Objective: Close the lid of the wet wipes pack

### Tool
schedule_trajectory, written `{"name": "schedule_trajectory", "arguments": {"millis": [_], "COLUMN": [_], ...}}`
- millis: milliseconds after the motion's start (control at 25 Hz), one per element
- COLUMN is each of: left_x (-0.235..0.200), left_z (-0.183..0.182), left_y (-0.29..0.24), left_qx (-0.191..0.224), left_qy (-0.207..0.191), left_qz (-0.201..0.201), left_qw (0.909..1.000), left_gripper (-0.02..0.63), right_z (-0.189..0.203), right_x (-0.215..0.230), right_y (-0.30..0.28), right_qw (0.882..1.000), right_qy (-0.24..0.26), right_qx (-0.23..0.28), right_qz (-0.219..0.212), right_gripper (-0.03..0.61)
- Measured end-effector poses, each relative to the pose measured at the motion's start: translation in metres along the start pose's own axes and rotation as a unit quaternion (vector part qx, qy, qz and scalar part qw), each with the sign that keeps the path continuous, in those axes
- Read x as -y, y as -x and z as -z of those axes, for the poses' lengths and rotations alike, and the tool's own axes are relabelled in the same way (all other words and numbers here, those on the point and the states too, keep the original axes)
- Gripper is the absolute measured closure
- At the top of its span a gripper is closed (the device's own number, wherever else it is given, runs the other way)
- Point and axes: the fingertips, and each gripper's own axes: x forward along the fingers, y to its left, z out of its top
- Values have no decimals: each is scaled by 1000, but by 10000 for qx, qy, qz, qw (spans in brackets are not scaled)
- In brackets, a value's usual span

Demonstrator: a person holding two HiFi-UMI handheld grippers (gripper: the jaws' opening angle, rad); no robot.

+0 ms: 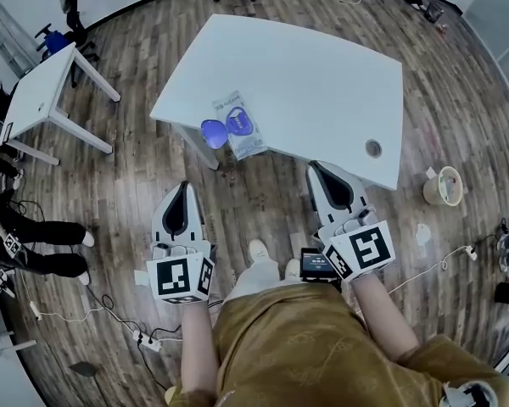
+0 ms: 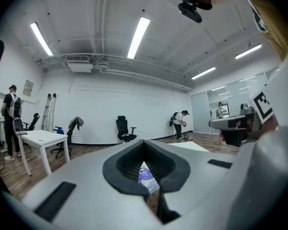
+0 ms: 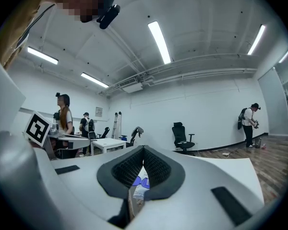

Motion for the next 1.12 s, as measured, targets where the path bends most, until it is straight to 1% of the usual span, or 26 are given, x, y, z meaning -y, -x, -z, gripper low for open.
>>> {"name": "schedule_trajectory", "arguments": {"millis": [320,560,800,1120], "left_x": [-28,-33,-44,-53], "left_z": [9,13,14,12], "left_y": [-24,-35,-41,-52], "left_qx": [-37,-95,-89,-129], "left_qy": [149,205,260,261], "left_qz": [93,257,277,236], "left_qw": [9998,9994,9992,9993], "left_gripper": [617,617,617,617], "right_z": [4,3,5,4], "right_x": [-1,-1,-10,-7], "right_y": [-31,-40,-49,-64], "right_qw": [9998,9995,9995,9996], "right_qy": [59,65,88,25], "right_qx": [-81,-94,-161,-198], "right_qz": [153,299,273,220], "right_gripper": [572,572,572,572]}}
